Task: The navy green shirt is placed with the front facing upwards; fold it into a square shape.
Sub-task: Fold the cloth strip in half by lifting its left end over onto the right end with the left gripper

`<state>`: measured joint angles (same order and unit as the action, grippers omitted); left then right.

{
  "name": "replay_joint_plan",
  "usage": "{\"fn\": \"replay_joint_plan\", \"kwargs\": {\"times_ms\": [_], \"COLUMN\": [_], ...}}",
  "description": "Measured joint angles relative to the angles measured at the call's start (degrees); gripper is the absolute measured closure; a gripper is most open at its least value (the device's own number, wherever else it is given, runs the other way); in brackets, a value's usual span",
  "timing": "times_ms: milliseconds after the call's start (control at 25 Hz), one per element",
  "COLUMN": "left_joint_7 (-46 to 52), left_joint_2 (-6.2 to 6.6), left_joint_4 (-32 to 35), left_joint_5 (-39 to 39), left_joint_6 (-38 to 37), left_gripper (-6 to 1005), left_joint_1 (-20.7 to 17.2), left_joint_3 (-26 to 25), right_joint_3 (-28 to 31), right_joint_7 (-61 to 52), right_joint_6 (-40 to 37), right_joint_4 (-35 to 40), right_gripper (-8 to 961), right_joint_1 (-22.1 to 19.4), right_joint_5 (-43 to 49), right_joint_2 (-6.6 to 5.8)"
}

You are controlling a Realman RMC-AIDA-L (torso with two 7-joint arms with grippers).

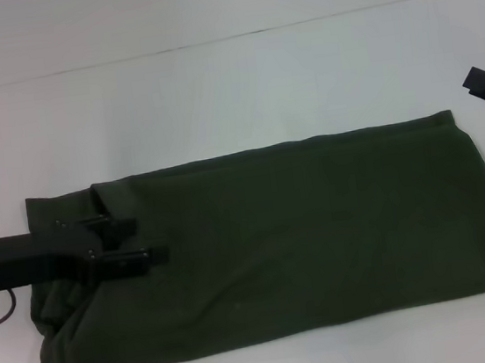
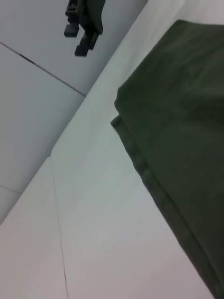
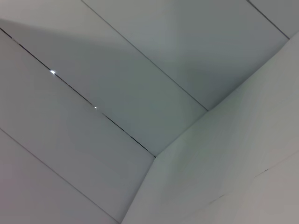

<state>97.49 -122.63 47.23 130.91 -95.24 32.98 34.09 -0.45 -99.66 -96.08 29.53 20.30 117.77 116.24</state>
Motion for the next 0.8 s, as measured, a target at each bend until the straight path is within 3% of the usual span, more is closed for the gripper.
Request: {"fn": "replay_joint_plan", "kwargs": {"times_ms": [400, 800], "left_joint_7": [-1.56, -1.75], "left_joint_2": [-1.07, -1.14], "left_joint_4": [-0.74, -3.03], "left_joint_5": [-0.39, -0.03], "left_joint_6": [-0.75, 6.59], "left_gripper": [158, 159], "left_joint_1": [-0.09, -0.07], "left_joint_3": [1.76, 4.74], "right_joint_3": [0.08, -0.03], "right_joint_7": [0.04, 0.16], "right_joint_6": [0.03, -0.03], "right_joint_4": [0.00, -0.31], "right_gripper": [438, 438], "right_joint_1": [-0.32, -0.16], "right_joint_5": [0.00, 0.00], "right_joint_2": [0.14, 0.23]}}
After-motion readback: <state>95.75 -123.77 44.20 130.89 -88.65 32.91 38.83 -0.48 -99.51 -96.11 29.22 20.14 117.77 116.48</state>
